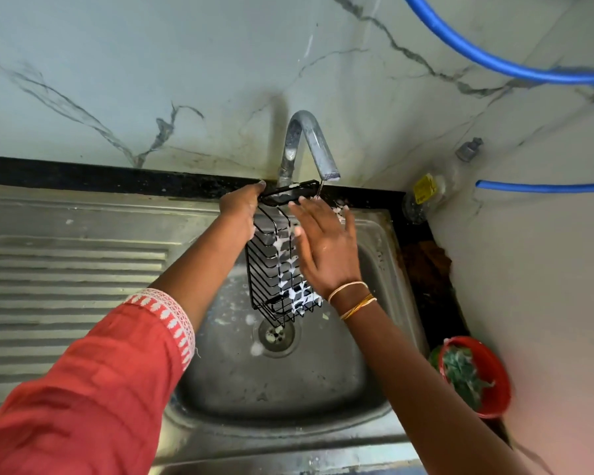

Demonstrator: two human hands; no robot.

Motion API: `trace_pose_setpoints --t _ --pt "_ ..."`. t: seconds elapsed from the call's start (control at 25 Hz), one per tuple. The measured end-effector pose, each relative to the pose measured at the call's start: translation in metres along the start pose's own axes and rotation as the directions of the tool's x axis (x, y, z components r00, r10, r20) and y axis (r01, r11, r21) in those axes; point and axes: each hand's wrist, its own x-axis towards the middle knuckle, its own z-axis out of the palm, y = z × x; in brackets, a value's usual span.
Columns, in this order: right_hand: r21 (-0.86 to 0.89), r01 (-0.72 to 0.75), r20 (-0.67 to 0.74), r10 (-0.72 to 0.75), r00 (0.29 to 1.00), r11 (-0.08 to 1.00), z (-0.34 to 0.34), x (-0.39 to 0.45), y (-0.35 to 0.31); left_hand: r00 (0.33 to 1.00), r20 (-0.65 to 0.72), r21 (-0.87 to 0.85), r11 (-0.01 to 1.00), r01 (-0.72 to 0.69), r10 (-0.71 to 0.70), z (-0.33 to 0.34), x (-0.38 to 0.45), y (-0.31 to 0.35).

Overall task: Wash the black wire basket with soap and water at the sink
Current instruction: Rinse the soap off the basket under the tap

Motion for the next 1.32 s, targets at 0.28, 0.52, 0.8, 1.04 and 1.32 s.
trace_pose_setpoints --t 0.28,0.52,0.8,1.04,1.32 --pt "-0.017 0.0 -0.017 0.0 1.0 1.0 -0.002 0.008 -0.001 1.0 -0.016 0.042 0.999 -0.021 0.022 0.004 -0.015 0.006" --pt "-0.012 -0.351 0.266 0.342 0.901 0.936 0.003 0.047 -0.001 0.998 -0.017 0.148 0.988 -0.054 0.058 0.008 -0.038 0.009" --pt "-0.118 -0.632 0.504 0.595 0.626 0.766 0.008 0.106 0.015 0.999 -0.009 0.182 0.982 -0.048 0.051 -0.007 -0.059 0.002" --pt "0.172 -0.736 0.665 0.474 0.577 0.655 -0.006 0.098 0.02 0.961 0.272 0.466 0.88 -0.095 -0.041 -0.027 -0.063 0.003" --pt "0.348 -0.729 0.43 0.591 0.683 0.589 0.002 0.086 0.047 0.929 0.358 0.479 0.835 -0.273 0.098 -0.02 -0.065 -0.008"
